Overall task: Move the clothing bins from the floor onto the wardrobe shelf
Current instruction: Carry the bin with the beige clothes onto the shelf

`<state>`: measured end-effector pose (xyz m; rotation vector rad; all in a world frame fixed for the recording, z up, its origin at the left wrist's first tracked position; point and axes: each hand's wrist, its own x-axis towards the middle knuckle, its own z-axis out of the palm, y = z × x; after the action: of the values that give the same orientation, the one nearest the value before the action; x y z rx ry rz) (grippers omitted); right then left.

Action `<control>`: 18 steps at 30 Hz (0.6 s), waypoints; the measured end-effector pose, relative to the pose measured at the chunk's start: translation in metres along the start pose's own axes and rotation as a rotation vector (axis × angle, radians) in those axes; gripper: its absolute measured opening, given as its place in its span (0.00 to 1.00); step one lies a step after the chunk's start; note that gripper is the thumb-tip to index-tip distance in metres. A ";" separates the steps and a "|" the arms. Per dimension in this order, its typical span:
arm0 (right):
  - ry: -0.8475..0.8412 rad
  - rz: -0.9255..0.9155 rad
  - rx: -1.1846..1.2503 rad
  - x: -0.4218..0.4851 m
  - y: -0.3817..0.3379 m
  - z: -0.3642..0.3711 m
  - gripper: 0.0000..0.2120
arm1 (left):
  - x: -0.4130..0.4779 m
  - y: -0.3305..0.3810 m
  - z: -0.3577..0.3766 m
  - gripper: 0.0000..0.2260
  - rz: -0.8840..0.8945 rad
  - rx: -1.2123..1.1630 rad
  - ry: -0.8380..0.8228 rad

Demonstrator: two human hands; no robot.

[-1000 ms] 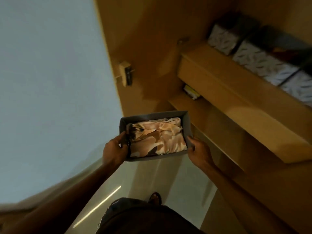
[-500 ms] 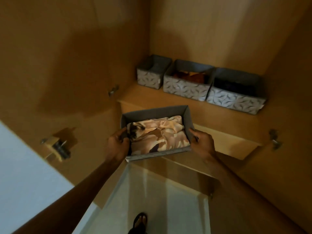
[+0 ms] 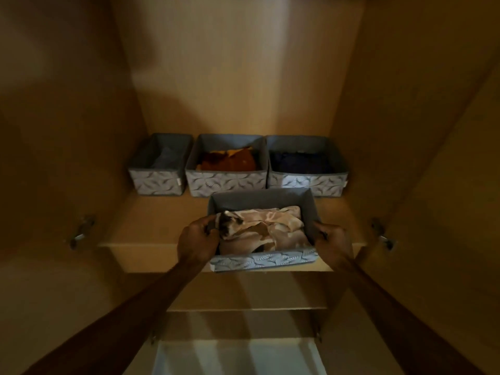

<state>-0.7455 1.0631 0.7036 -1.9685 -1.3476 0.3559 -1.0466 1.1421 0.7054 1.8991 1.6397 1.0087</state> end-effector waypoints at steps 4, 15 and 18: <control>-0.001 0.133 -0.029 0.030 0.019 -0.017 0.20 | 0.045 0.020 0.036 0.12 0.046 0.053 -0.071; 0.043 0.307 0.085 0.109 0.088 -0.045 0.18 | 0.091 0.072 0.121 0.18 0.038 -0.088 -0.383; 0.088 0.295 0.015 0.113 0.100 -0.043 0.15 | 0.083 0.078 0.125 0.24 0.056 -0.093 -0.475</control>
<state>-0.6038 1.1275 0.6838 -2.1473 -0.9971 0.4098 -0.8986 1.2233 0.7020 1.9420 1.2503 0.5783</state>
